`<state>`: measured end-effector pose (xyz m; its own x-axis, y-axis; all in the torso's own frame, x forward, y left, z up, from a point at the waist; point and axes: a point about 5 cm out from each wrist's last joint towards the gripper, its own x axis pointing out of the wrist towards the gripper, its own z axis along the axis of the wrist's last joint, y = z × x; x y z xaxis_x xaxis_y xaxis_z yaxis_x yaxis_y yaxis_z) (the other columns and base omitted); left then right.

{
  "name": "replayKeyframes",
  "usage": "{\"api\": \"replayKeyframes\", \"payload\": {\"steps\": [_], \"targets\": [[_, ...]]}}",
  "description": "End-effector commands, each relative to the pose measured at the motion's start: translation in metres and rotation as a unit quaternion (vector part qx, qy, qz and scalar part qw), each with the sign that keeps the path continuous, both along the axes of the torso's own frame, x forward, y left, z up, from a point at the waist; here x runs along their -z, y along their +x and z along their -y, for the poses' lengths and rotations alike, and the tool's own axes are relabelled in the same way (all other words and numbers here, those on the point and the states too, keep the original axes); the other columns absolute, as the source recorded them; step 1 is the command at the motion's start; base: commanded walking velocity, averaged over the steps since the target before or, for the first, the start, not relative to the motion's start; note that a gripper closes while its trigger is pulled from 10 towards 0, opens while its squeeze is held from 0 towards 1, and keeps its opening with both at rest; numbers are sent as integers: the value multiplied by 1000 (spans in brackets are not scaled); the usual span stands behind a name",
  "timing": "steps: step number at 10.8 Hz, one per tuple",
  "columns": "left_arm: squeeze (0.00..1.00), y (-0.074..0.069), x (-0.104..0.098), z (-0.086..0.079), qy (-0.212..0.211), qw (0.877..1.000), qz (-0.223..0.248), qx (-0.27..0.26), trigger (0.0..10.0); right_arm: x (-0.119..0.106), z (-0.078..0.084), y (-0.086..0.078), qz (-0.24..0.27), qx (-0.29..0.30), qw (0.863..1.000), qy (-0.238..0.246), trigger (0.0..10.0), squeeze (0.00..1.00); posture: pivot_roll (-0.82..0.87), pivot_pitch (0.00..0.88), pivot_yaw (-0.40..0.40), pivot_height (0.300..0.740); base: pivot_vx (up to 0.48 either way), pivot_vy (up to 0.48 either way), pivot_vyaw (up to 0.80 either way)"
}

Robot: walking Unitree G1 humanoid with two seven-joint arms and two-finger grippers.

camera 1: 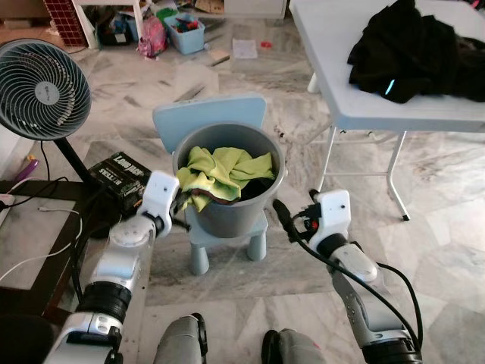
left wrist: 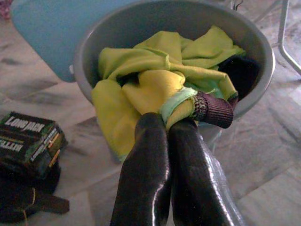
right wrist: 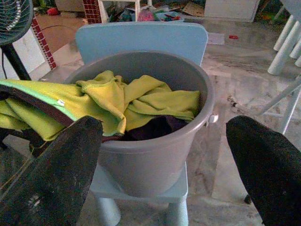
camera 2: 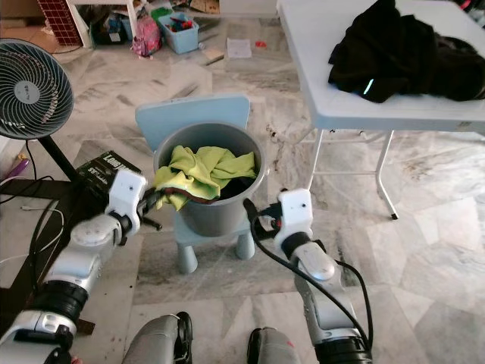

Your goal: Hang hanger

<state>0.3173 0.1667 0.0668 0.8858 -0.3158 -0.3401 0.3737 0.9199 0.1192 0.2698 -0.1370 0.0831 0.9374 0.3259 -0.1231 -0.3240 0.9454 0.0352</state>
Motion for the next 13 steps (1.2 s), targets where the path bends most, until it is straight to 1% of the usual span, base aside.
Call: {"api": "replayKeyframes", "payload": {"steps": [1,2,3,4,5,6,7,8,9,10,12,13], "targets": [[0,-1,-1,2,1,1000,-5,-5,0,-3,2,2,7,2,1000,-3,10000,0,-22,69,-30,740,0,0,0],[0,-3,3,3,3,1000,-23,-11,0,-3,3,2,7,1,1000,-4,10000,0,-23,69,-34,740,0,0,0],[0,-4,5,5,1,999,-32,-6,0,-4,2,2,7,0,1000,-6,10000,0,-31,75,-38,740,0,0,0],[0,-5,7,8,9,999,-47,0,1373,-4,2,2,7,-1,1000,-7,10000,0,-33,75,-39,740,0,0,0],[0,-5,7,10,13,998,-54,14,3373,-3,3,1,7,0,1000,-8,10000,0,-37,76,-38,740,0,0,0],[0,-4,4,10,16,999,-49,14,4706,-3,4,2,6,2,1000,-9,10000,0,-37,76,-38,740,0,0,0],[0,-3,-1,10,9,999,-39,7,2118,-3,4,1,7,5,1000,-8,10000,0,-37,76,-38,740,0,0,0],[0,-3,-7,9,20,1000,-20,5,3647,-2,5,1,6,9,1000,-8,10000,0,-38,71,-29,740,0,0,0],[0,-4,-13,8,28,1000,2,-14,10000,0,6,0,5,16,1000,-8,10000,0,-40,62,-20,740,0,0,0],[0,-6,-25,7,8,998,40,-40,10000,0,6,0,10,26,1000,-6,10000,0,-44,55,-11,740,0,0,0],[0,-11,-35,10,-24,996,56,-58,10000,-1,9,3,18,47,999,-3,10000,0,-28,47,-15,740,0,0,0],[0,-13,-55,17,-43,992,105,-60,10000,-6,18,7,34,85,996,-5,10000,0,-19,47,-30,740,0,0,0]]}}
